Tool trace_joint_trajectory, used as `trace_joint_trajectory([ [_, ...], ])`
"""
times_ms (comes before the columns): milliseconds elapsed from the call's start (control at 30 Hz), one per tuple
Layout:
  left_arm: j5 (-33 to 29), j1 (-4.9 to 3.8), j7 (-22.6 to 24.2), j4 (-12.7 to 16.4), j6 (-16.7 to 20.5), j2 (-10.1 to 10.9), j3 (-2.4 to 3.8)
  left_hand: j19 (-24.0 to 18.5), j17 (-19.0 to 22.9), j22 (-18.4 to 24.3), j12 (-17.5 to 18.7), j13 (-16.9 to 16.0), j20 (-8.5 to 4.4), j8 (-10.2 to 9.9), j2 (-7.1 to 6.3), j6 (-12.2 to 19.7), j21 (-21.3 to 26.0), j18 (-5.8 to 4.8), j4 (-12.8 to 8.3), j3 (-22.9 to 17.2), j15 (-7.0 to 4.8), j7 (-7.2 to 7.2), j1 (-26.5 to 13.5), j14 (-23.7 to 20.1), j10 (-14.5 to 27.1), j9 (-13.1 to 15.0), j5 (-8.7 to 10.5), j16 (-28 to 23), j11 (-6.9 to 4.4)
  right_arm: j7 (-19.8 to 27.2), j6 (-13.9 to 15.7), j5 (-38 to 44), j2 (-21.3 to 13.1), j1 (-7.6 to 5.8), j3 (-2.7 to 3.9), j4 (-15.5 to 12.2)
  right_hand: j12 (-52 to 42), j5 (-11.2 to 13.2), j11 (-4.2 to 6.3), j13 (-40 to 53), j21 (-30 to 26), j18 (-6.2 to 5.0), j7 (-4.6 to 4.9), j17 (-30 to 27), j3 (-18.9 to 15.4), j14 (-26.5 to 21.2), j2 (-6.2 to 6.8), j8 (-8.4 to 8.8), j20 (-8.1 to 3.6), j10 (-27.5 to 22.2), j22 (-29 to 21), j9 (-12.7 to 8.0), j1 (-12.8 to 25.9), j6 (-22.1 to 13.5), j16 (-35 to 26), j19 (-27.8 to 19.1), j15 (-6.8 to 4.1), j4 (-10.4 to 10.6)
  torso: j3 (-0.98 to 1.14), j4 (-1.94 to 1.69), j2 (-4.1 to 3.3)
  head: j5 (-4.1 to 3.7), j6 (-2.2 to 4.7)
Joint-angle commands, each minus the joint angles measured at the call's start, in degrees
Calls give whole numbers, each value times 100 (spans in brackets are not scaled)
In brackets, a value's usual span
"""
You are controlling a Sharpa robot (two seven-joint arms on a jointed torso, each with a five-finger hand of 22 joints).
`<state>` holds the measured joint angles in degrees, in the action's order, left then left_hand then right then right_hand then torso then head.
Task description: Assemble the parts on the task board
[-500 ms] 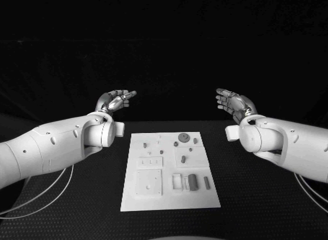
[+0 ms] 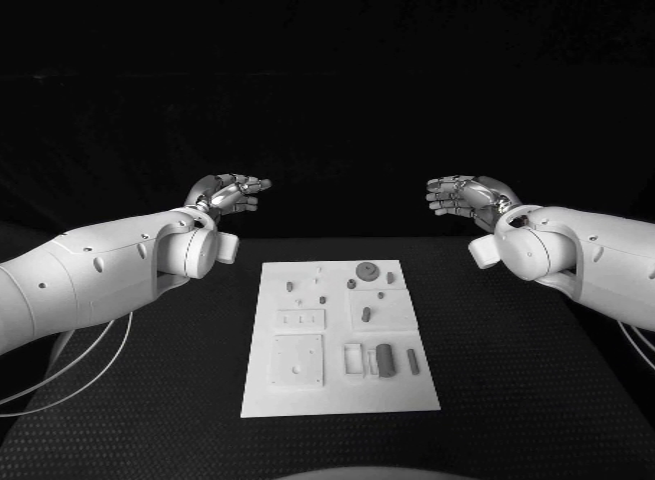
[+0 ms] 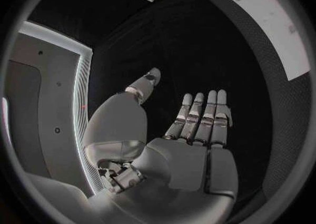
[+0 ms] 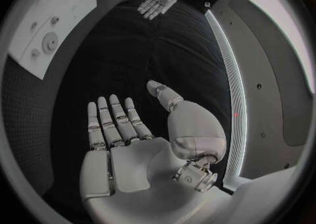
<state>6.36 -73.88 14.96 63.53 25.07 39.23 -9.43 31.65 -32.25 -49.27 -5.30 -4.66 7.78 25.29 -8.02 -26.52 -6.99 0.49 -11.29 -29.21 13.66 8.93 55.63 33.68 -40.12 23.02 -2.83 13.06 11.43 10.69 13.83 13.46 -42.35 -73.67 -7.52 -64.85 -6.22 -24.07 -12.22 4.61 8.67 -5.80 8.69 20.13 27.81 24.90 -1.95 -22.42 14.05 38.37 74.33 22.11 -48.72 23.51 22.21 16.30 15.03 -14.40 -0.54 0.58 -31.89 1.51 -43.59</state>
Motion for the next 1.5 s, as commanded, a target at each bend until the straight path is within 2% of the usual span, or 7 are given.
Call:
trace_joint_trajectory([
  [33,302,-9,-115,97,-502,97,2,264,-41,-18,-145,-56,-10,101,132,-318,-95,232,-160,-37,-7,395,96,347,-362,30,-28,162,107,-101,-48,2027,77,-2,5,111,-93,-13,-40,20,133,-197,454,49,97,372,103,-113,-37,334,152,23,-339,247,158,466,13,-162,-10,12,-21,27,-63],
  [167,535,-10,-166,217,-701,218,2,913,-148,-36,-389,-137,-163,195,314,-830,-316,423,-434,-132,-274,432,245,1129,-986,26,-80,525,100,-133,-67,2908,207,-2,6,302,-243,-13,-25,65,213,-405,450,104,174,888,239,-248,-57,851,88,42,-733,638,332,1007,-77,-213,-5,11,-57,25,-83],
  [367,1093,-32,-200,530,-1106,436,4,2049,-454,17,-741,-283,-479,237,492,-1680,-602,569,-530,-258,-792,200,529,2288,-2028,-63,-197,1033,-307,-378,-605,4122,518,-4,11,701,-402,-14,185,170,332,-741,315,300,207,1851,422,-347,-61,1667,-36,27,-1193,1238,617,1955,-450,-219,5,13,-182,20,-68],
  [467,1222,-51,-206,762,-1193,546,5,2521,-723,8,-829,-387,-643,216,537,-1972,-733,599,-537,-366,-1009,105,684,2706,-2402,-80,-440,1250,-459,-374,-505,4611,678,-8,12,886,-362,-14,207,174,320,-779,279,329,176,1956,464,-310,-52,1744,-54,8,-1201,1282,595,2067,-466,-210,19,-7,-258,0,-38],
  [700,1223,-188,-190,1393,-1295,838,7,2575,-847,32,-783,-425,-700,160,522,-2056,-697,546,-538,-350,-1023,84,710,2720,-2464,-92,-424,1226,-478,-464,-137,5725,855,-18,19,942,-481,-16,363,346,650,-920,262,632,236,2698,573,-382,-170,2326,87,55,-1470,1720,852,2803,-802,-222,36,-144,-482,-11,34],
  [1067,1017,-363,-237,1917,-1275,1080,13,2535,-932,76,-671,-440,-746,51,436,-2033,-604,458,-538,-260,-982,110,636,2650,-2423,-115,-363,1114,-444,-550,47,7187,1214,-18,23,864,-436,-20,667,755,2130,-920,149,1730,160,4004,669,-273,-822,3088,231,106,-1662,2339,2063,4192,-1539,-228,-64,-443,-857,-58,190],
  [1500,904,-409,-256,1983,-1271,1069,15,2541,-973,88,-635,-454,-773,18,409,-2037,-576,422,-535,-228,-977,114,648,2648,-2427,-117,-288,1074,-441,-669,-64,7950,1349,-15,24,630,-110,-17,761,993,3522,-920,106,2344,258,4424,695,-54,-1191,3259,215,129,-1613,2523,3154,4513,-1670,-220,-152,-554,-1092,-197,273],
])
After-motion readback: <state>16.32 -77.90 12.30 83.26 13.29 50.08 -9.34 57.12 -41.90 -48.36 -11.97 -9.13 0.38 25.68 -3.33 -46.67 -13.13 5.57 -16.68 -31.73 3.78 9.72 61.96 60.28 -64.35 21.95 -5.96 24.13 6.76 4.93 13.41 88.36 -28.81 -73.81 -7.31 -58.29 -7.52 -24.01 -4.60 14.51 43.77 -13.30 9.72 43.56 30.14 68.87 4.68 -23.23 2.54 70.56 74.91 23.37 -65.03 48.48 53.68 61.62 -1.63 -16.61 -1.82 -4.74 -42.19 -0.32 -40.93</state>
